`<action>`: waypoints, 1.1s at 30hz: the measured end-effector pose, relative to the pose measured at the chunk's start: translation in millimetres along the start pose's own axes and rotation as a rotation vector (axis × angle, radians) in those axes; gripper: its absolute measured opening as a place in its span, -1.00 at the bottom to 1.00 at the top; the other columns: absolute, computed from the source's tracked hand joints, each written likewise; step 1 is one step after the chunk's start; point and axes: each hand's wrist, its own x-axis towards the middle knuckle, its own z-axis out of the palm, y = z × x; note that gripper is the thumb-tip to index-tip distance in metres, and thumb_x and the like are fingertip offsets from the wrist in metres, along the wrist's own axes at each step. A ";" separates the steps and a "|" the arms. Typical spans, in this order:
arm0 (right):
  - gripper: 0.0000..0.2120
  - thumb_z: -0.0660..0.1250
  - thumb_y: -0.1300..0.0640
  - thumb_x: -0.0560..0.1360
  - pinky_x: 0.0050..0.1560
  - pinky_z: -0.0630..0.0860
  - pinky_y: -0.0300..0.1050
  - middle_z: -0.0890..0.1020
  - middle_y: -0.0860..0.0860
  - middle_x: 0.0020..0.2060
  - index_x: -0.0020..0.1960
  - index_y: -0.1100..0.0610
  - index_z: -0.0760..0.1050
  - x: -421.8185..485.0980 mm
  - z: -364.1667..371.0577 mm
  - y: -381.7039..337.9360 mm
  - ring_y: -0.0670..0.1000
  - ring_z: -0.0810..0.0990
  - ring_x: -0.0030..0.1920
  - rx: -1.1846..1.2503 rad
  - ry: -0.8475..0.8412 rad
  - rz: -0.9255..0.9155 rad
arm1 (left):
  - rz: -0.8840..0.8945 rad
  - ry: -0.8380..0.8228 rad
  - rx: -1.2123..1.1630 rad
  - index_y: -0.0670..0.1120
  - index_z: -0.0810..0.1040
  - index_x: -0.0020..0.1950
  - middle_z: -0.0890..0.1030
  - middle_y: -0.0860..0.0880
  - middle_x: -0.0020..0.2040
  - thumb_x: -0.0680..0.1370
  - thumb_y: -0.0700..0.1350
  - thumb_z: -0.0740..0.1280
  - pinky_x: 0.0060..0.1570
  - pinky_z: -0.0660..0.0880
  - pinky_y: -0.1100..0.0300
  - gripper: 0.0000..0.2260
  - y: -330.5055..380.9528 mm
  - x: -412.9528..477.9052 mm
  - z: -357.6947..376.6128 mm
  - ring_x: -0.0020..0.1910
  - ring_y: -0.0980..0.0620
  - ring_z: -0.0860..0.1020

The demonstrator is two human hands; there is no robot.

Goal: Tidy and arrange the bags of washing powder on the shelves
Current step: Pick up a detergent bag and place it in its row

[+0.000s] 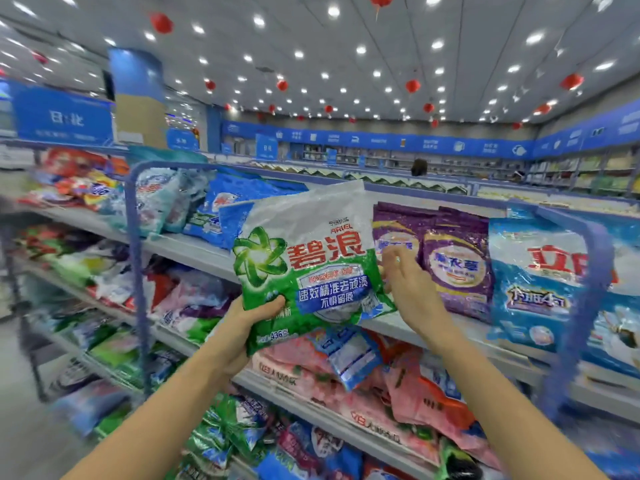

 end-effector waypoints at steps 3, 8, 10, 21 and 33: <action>-0.56 -0.08 -0.25 0.48 -0.32 0.38 -0.10 0.42 0.03 -0.44 -0.06 0.07 0.36 17.3 40.6 19.4 -0.03 0.42 -0.45 -0.028 0.027 -0.064 | 0.009 0.027 -0.012 -0.05 0.71 -0.10 0.70 -0.13 -0.05 0.28 -0.25 0.46 -0.27 0.60 0.16 -0.77 1.3 27.1 -17.9 -0.13 -0.08 0.69; -0.74 0.04 -0.08 0.54 -0.45 0.19 -0.19 0.40 -0.09 -0.45 -0.17 0.05 0.36 64.8 76.6 50.1 -0.10 0.35 -0.47 0.003 0.220 -0.176 | -0.035 0.016 -0.098 -0.15 0.66 -0.01 0.69 -0.19 -0.05 0.33 -0.22 0.37 -0.31 0.61 0.10 -0.75 -4.9 88.4 -31.2 -0.16 -0.12 0.69; -0.79 0.08 -0.06 0.54 -0.46 0.26 -0.10 0.50 -0.04 -0.40 -0.09 0.02 0.41 82.3 83.8 61.8 -0.01 0.42 -0.45 0.118 0.300 -0.193 | -0.072 0.012 -0.143 -0.20 0.59 0.09 0.69 -0.19 -0.04 0.35 -0.20 0.35 -0.33 0.61 0.10 -0.68 -8.9 117.9 -31.7 -0.18 -0.11 0.69; -0.56 0.03 -0.07 0.61 -0.31 0.31 0.02 0.41 0.04 -0.43 -0.32 0.16 0.36 171.1 79.2 133.8 -0.08 0.34 -0.37 -0.003 0.156 0.143 | -0.129 -0.092 -0.150 -0.10 0.62 -0.02 0.71 -0.09 -0.14 0.31 -0.11 0.38 -0.40 0.58 0.22 -0.74 -26.3 267.3 -25.7 -0.24 -0.01 0.69; -0.78 0.37 -0.08 0.39 -0.07 0.60 -0.08 0.66 -0.01 -0.02 -0.03 -0.07 0.41 251.8 118.7 162.8 -0.03 0.66 -0.07 0.420 0.272 0.460 | -0.302 -0.314 0.211 -0.10 0.46 0.30 0.67 -0.10 0.08 0.20 0.25 0.41 -0.11 0.61 0.08 -0.25 -47.5 400.4 -52.0 0.00 -0.07 0.66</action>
